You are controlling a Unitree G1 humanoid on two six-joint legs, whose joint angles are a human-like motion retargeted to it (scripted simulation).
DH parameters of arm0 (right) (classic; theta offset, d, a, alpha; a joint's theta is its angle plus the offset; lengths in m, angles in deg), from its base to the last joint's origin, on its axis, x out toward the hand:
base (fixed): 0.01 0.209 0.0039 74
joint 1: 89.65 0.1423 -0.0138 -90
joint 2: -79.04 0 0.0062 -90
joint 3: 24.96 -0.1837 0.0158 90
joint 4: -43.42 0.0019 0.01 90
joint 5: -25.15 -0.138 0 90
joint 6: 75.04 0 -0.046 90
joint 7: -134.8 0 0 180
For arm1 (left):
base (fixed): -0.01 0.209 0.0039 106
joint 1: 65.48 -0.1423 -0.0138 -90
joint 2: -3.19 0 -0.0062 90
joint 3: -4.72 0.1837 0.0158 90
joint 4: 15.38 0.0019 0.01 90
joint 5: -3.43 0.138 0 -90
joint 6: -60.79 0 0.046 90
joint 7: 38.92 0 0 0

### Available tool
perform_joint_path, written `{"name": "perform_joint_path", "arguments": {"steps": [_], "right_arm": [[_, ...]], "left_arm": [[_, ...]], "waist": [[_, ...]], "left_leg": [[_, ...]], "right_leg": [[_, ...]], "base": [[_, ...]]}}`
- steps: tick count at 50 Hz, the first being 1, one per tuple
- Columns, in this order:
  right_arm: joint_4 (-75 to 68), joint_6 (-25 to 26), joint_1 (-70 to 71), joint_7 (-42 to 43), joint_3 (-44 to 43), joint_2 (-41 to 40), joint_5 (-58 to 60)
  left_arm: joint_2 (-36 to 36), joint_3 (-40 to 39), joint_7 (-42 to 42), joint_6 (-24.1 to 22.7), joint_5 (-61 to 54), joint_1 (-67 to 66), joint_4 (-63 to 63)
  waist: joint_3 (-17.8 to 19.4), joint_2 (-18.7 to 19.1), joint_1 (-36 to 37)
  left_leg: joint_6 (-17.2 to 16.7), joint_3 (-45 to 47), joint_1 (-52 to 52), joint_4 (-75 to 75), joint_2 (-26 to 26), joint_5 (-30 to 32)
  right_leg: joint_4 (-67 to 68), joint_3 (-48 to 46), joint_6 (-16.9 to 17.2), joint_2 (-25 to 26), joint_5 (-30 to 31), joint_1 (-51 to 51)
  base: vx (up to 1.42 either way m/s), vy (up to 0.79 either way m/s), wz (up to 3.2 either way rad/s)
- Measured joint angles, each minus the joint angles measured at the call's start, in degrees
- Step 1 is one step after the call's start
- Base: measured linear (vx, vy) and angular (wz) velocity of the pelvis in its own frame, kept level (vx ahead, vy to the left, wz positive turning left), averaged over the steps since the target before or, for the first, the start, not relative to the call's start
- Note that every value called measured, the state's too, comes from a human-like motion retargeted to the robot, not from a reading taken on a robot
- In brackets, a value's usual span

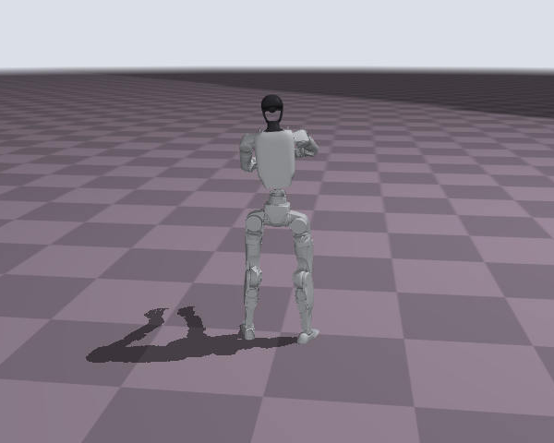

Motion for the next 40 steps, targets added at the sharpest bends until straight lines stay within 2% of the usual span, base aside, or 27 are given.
{"name": "perform_joint_path", "arguments": {"steps": [4, 7, 9, 12, 13, 16, 20, 23, 26, 30, 33, 36, 40], "right_arm": [[1.2, -0.8, 2.4, -1.3, 4.4, 0.1, -0.6], [1.5, -0.9, 3.6, -1.4, 5.2, -0.3, 0.0], [1.5, -0.8, 4.1, -1.9, 4.3, -0.7, 1.2], [0.5, -0.3, 4.5, -2.0, 2.0, -2.0, 4.3], [-1.3, 0.4, 4.5, -0.4, 0.5, -3.2, 7.3], [0.6, 1.4, 5.1, -3.0, -0.7, -2.0, 6.8], [1.6, 2.5, 5.4, -2.1, -2.0, -0.6, 5.9], [1.8, 2.7, 4.8, -1.7, -2.0, 0.4, 5.4], [1.2, 2.8, 3.6, -1.5, -2.1, 0.5, 4.9], [-0.2, 2.8, 1.7, -2.2, -2.1, -0.4, 4.3], [-2.0, 2.4, 1.2, -1.9, -0.2, -1.4, 7.1], [-1.1, 0.4, -0.4, -1.2, -0.4, -1.6, 1.7], [0.2, -0.4, -0.3, -2.7, 2.4, -0.5, -0.8]], "left_arm": [[-0.5, 7.4, -1.0, 3.4, 3.0, 13.3, 22.5], [-3.1, 10.8, -2.7, 3.3, 5.9, 13.0, 23.8], [-5.9, 8.2, -3.4, 1.8, 9.1, 7.4, 15.6], [-9.7, 0.9, -6.0, -1.0, 11.4, -6.9, -3.2], [-11.0, -1.3, -7.0, -2.2, 10.7, -12.4, -9.6], [-12.9, -5.1, -12.3, -4.2, 6.7, -28.2, -24.5], [-15.1, -6.0, -15.2, -5.5, 2.2, -44.2, -36.1], [-15.1, -4.9, -15.8, -5.7, 0.7, -47.0, -39.3], [-13.1, -3.0, -12.9, -5.5, 0.8, -41.1, -39.2], [-7.2, -0.8, -7.7, -4.1, -0.4, -25.3, -32.6], [-3.5, -0.1, -5.5, -2.8, -2.4, -11.2, -20.6], [-1.3, 1.7, -2.5, -0.4, -0.7, 1.2, -4.6], [-0.3, 5.3, -2.5, 1.6, 0.8, 9.2, 11.1]], "waist": [[-0.2, 0.1, -2.0], [-0.3, 0.5, -1.6], [-0.2, 0.8, -0.4], [0.0, 1.0, 1.9], [0.1, 0.9, 2.6], [0.4, 1.4, 5.4], [1.0, 1.7, 7.8], [1.1, 1.8, 7.9], [1.0, 1.7, 6.4], [0.6, 0.8, 2.9], [0.2, -0.1, 0.5], [-0.4, -0.7, -0.5], [-1.4, -0.7, -0.4]], "left_leg": [[-0.5, -1.2, -0.7, 0.0, 0.5, 0.3], [-0.7, -0.5, -0.5, 0.0, 0.8, 0.2], [-0.8, 0.7, 0.0, 0.0, 1.1, -0.1], [-1.0, 3.1, 0.9, 0.0, 1.6, -0.5], [-1.0, 4.0, 1.2, 0.0, 1.7, -0.6], [-1.5, 6.3, 1.3, 0.1, 2.4, -0.7], [-2.4, 7.8, 1.1, 0.1, 3.1, -0.5], [-2.5, 7.2, 0.6, 0.0, 2.9, -0.3], [-1.9, 5.2, 0.1, 0.0, 2.2, -0.2], [-0.9, 1.8, -0.4, 0.0, 1.0, -0.1], [-0.4, -0.4, -0.5, 0.0, 0.7, 0.2], [-0.2, -1.5, -0.5, 0.0, 0.9, 0.3], [0.1, -1.7, -0.3, 0.0, 1.2, 0.3]], "right_leg": [[1.8, -1.1, 0.2, 0.0, -0.7, -0.8], [2.5, -0.4, 0.4, 0.3, -0.8, -1.3], [2.4, 0.8, 0.4, 0.7, -0.7, -1.6], [1.3, 2.9, 0.4, 1.6, -0.1, -1.6], [0.6, 3.7, 0.4, 1.9, 0.2, -1.6], [-1.4, 5.4, 0.4, 3.2, 1.2, -1.8], [-3.8, 6.3, 0.4, 4.4, 2.3, -1.7], [-4.6, 5.5, 0.4, 4.3, 2.5, -1.5], [-4.3, 3.8, 0.4, 3.4, 2.1, -0.9], [-2.7, 0.9, 0.4, 1.6, 1.0, 0.0], [-1.1, -0.9, 0.4, 0.8, 0.0, 0.4], [-0.1, -1.9, 0.3, 0.8, -0.7, 0.6], [0.5, -2.0, 0.2, 1.0, -1.2, 0.6]], "base": [[-0.03, -0.01, 0.25], [0.01, -0.01, -0.20], [0.03, -0.03, -0.55], [0.04, -0.03, -0.72], [0.04, -0.05, -0.76], [0.03, -0.06, -0.69], [0.01, -0.05, -0.29], [-0.01, 0.00, 0.19], [-0.01, 0.03, 0.60], [-0.01, 0.04, 0.78], [0.00, 0.01, 0.61], [0.01, -0.02, 0.31], [0.00, 0.00, 0.00]]}}
